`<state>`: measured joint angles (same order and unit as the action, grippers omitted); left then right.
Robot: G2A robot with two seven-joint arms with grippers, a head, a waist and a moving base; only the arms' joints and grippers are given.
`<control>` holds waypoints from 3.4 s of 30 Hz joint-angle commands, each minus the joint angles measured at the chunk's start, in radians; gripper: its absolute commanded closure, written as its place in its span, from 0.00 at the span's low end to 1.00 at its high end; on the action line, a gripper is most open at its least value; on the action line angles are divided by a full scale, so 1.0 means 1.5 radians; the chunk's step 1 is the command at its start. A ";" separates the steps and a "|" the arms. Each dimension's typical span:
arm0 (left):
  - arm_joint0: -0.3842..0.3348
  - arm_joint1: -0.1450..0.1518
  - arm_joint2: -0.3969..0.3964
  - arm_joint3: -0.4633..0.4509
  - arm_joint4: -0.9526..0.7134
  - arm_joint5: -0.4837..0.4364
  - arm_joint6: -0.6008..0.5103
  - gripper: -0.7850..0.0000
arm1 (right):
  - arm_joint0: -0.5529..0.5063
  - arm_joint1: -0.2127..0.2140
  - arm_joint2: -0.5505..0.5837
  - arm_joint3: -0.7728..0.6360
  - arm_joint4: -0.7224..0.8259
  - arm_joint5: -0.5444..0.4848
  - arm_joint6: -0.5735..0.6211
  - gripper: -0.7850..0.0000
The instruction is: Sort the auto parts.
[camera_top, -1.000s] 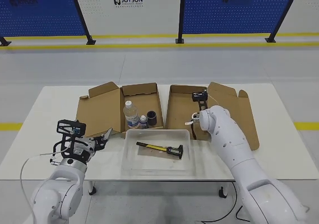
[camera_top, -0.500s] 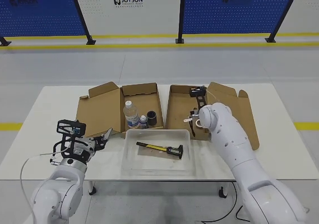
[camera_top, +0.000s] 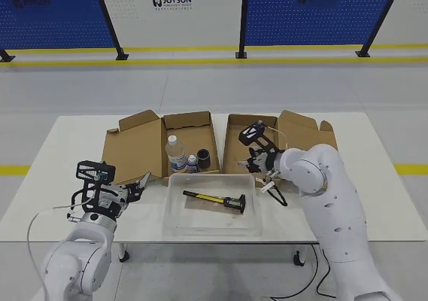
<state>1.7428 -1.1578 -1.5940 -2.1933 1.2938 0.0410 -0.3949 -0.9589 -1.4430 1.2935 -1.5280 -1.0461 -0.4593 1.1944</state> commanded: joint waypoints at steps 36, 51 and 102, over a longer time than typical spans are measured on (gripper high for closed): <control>0.000 0.000 0.000 0.000 0.000 0.000 0.000 0.00 | 0.260 0.099 -0.363 0.176 0.336 -0.047 0.064 0.00; 0.000 0.000 0.000 0.000 0.000 0.000 0.000 0.00 | 0.248 0.101 -0.382 0.132 0.307 -0.061 0.050 0.00; 0.000 0.000 0.000 0.000 0.000 0.000 0.000 0.00 | 0.324 0.013 -0.634 0.413 0.187 -0.116 -0.076 0.52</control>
<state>1.7428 -1.1578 -1.5940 -2.1933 1.2938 0.0410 -0.3949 -0.4760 -1.4165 0.3471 -0.9231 -0.7642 -0.6316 1.0843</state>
